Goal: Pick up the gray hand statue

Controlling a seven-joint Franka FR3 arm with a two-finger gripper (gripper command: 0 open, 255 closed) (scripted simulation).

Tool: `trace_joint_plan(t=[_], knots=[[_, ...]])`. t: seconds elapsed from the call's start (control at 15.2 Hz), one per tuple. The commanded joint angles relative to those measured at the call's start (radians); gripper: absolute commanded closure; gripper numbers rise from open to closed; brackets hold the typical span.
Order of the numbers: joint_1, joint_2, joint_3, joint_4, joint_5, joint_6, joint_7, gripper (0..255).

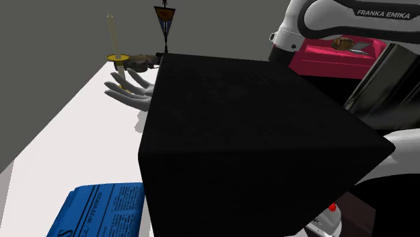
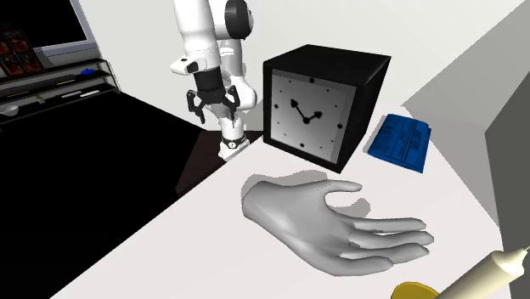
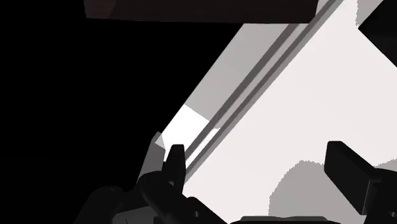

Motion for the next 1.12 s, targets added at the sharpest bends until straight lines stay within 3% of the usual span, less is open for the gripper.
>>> trace_joint_plan(t=[0.0,0.53,1.06], knots=[[0.000,0.000,0.000,0.000,0.000,0.000,0.000,0],[0.100,0.303,0.011,0.202,0.037,0.101,-0.169,0],[0.180,0.576,0.047,0.452,0.070,0.122,-0.324,0]])
